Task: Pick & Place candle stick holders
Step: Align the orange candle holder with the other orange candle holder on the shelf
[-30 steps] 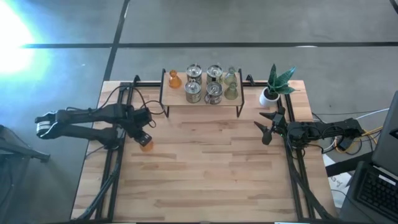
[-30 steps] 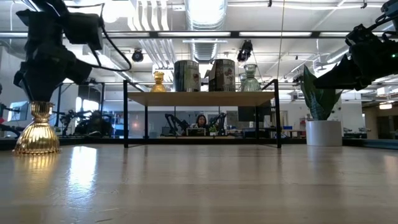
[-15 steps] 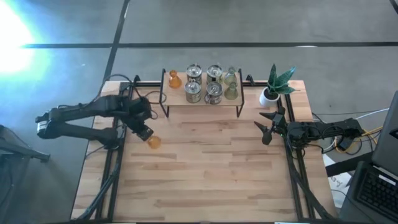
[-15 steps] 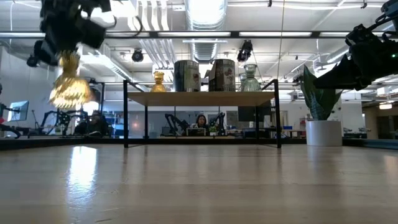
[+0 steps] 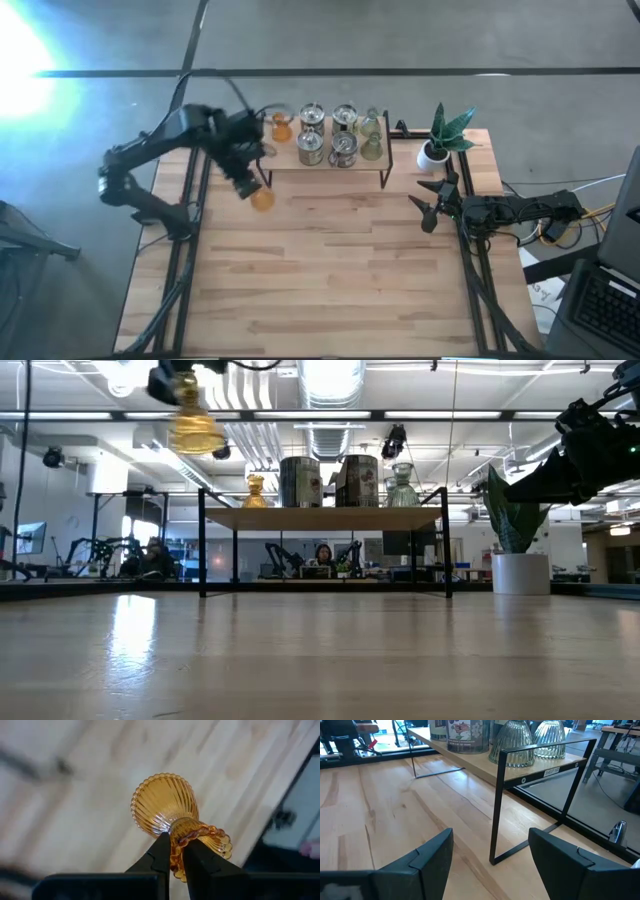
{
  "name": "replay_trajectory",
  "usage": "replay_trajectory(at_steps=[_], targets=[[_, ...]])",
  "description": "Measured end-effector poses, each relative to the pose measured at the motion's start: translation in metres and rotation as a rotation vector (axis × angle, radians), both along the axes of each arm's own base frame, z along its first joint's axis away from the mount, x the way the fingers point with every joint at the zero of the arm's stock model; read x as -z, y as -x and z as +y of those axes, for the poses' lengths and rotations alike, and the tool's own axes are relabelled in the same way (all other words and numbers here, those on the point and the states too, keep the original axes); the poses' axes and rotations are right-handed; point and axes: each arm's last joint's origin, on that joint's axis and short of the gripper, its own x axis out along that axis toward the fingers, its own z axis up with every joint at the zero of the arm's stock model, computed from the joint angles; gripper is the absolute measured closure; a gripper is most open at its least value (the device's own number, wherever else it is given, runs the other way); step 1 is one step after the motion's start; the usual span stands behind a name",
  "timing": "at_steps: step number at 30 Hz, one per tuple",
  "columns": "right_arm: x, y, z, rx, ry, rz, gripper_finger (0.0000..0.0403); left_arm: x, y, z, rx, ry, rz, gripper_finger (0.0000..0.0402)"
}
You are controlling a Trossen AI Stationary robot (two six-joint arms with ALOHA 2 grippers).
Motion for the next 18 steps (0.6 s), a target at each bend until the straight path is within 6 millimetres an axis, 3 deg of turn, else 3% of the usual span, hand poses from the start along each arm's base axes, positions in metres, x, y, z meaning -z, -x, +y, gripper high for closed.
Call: replay_trajectory(at_steps=[8, 18], targets=[[0.000, 0.000, 0.000, 0.000, 0.000, -0.001, 0.0152, -0.011, -0.038, 0.054, 0.026, -0.082, -0.055, 0.0370], [0.000, 0.000, 0.000, 0.000, 0.000, -0.001, 0.0152, 0.001, -0.034, 0.109, -0.057, -0.100, -0.019, 0.0370]])
